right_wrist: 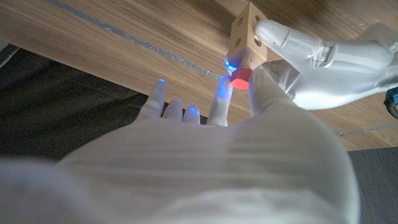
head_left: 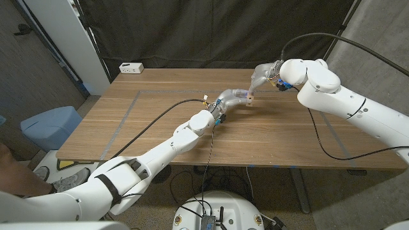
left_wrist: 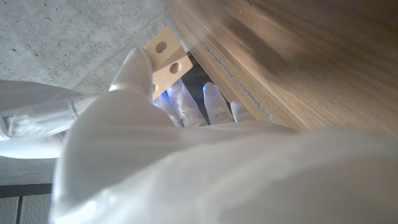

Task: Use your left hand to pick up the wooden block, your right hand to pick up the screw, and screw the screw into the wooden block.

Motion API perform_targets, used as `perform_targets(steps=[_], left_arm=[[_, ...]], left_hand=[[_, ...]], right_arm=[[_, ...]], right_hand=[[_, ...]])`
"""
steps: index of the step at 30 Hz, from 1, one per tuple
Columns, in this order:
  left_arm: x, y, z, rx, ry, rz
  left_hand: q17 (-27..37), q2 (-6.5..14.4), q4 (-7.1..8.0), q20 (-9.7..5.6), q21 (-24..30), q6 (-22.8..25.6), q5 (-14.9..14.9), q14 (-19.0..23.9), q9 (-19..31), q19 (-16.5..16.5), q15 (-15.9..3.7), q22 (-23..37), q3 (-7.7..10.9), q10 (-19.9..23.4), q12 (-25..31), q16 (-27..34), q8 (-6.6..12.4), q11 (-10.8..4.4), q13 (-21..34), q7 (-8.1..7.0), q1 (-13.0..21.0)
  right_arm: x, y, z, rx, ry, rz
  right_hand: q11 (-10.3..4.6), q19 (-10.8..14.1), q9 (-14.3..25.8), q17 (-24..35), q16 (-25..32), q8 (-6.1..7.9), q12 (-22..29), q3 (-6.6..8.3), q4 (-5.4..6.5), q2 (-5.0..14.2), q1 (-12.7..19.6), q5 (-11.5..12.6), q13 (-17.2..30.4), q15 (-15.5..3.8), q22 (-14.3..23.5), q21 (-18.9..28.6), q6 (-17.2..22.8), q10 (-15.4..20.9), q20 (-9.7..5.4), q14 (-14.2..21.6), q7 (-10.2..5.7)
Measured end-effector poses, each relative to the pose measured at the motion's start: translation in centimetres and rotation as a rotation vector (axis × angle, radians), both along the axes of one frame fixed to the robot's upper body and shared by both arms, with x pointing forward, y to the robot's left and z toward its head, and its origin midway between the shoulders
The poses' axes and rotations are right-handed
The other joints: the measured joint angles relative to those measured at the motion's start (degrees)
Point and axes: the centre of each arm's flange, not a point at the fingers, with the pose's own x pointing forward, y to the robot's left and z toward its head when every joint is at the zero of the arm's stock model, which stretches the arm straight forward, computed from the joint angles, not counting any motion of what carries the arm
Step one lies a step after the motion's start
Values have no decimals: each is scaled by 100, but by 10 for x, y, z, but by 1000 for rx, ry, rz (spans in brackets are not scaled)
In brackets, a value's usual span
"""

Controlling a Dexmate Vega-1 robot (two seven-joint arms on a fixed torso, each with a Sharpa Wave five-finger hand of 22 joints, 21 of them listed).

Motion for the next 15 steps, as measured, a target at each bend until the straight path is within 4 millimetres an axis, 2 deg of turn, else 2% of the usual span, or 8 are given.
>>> perform_targets(steps=[15], left_arm=[[1,0,0,2,3,-3]], left_hand=[[5,0,0,-1,0,0,-7,0,1,0,0,0,0,18,0,0,-4,15,-2,0,0]], right_arm=[[1,0,0,13,-11,-7]], right_hand=[[-52,90,98,0,34,171,1,0,0,0,0,-11,0,-62,0,0,246,169,11,142,-41]])
